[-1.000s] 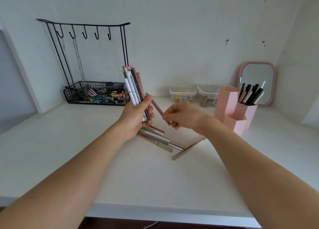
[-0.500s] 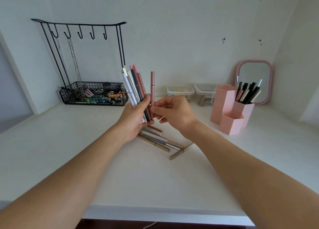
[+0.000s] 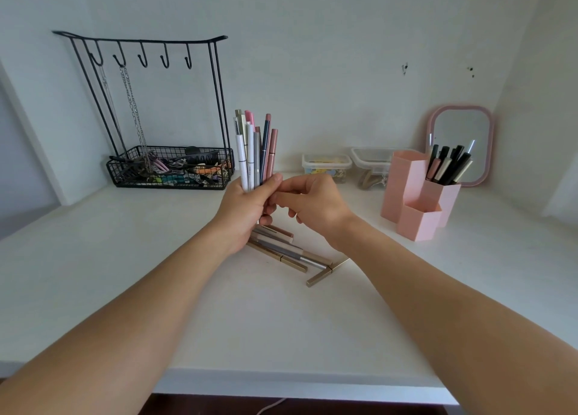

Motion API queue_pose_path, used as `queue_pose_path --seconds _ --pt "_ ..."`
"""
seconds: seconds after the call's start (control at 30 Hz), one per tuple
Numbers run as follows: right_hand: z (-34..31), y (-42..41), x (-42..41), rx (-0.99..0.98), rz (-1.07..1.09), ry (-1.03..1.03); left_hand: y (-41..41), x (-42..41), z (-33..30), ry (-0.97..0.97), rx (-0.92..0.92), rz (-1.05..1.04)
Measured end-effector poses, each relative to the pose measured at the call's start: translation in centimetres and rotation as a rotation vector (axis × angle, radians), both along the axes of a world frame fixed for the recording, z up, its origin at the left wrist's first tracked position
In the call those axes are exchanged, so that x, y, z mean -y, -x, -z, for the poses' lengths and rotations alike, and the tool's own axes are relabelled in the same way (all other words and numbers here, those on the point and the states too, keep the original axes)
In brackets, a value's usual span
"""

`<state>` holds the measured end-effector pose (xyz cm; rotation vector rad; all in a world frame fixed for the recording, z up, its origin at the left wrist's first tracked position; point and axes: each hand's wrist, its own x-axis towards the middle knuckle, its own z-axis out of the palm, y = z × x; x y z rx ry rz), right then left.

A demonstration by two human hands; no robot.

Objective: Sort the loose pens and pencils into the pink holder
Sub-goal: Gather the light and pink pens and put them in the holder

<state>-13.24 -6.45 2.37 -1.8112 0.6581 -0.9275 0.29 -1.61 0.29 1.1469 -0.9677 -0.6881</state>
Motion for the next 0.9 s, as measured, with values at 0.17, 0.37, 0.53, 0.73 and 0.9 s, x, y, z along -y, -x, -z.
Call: queue_pose_path --seconds 0.17,0.37,0.53,0.73,0.9 --pt "0.3 -0.6 0.0 -0.050 0.080 0.013 -0.5 0.1 0.1 -0.006 -0.004 -0.130" --pt "1.2 0.1 1.2 -0.396 0.087 0.161 -1.8 -0.2 -0.4 -0.003 -0.154 -0.228" --pt "1.5 -0.1 1.3 -0.523 0.065 0.279 -1.6 -0.2 -0.1 -0.043 -0.126 -0.235" --pt "1.3 0.4 1.9 -0.614 0.067 0.380 -1.3 -0.3 -0.3 -0.084 -0.119 -0.221" --pt "0.7 0.9 2.7 -0.498 0.125 0.165 -1.0 -0.3 -0.3 -0.094 -0.134 -0.179"
